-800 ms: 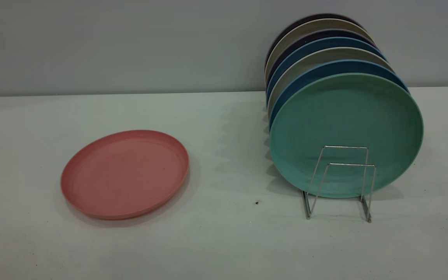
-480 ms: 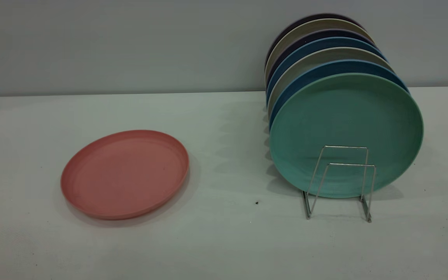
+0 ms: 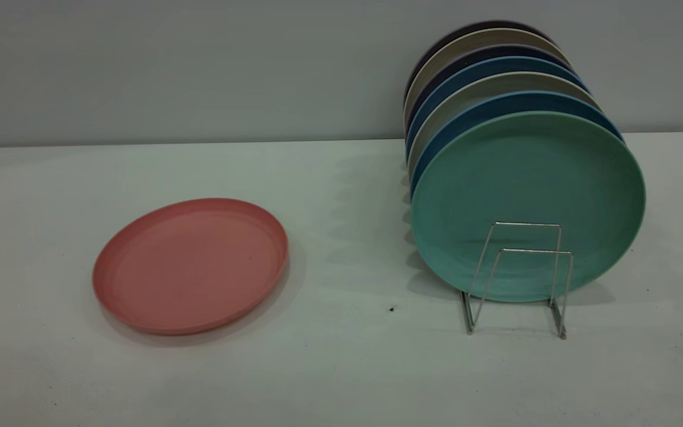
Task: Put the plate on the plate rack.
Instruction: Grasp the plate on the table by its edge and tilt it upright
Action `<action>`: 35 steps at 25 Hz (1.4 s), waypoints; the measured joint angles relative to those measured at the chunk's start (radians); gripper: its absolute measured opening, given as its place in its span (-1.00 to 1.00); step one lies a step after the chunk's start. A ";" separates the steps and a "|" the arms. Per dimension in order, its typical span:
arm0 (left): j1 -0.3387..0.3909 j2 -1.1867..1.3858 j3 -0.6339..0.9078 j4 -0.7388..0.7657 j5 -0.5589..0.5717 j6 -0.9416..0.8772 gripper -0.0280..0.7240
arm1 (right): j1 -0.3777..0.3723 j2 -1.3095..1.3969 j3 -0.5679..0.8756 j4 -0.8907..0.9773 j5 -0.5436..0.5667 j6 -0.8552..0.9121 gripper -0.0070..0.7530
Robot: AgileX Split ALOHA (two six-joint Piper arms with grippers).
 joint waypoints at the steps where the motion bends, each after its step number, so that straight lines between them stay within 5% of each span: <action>1: 0.000 0.000 0.000 0.000 0.000 0.000 0.30 | 0.000 0.000 0.000 0.000 0.000 0.000 -0.34; 8: -0.004 0.000 0.000 0.000 0.000 0.000 0.30 | 0.000 0.000 0.000 0.000 0.000 0.000 -0.34; 19: -0.137 0.000 0.000 0.000 -0.001 0.001 0.30 | 0.003 0.000 0.000 0.001 0.000 0.000 -0.34; 29: -0.144 0.154 0.000 0.083 -0.009 -0.124 0.30 | 0.183 0.008 0.000 0.001 -0.002 0.035 -0.34; 35: -0.144 0.465 -0.042 0.192 -0.176 -0.325 0.30 | 0.191 0.227 -0.045 -0.055 -0.113 0.048 -0.34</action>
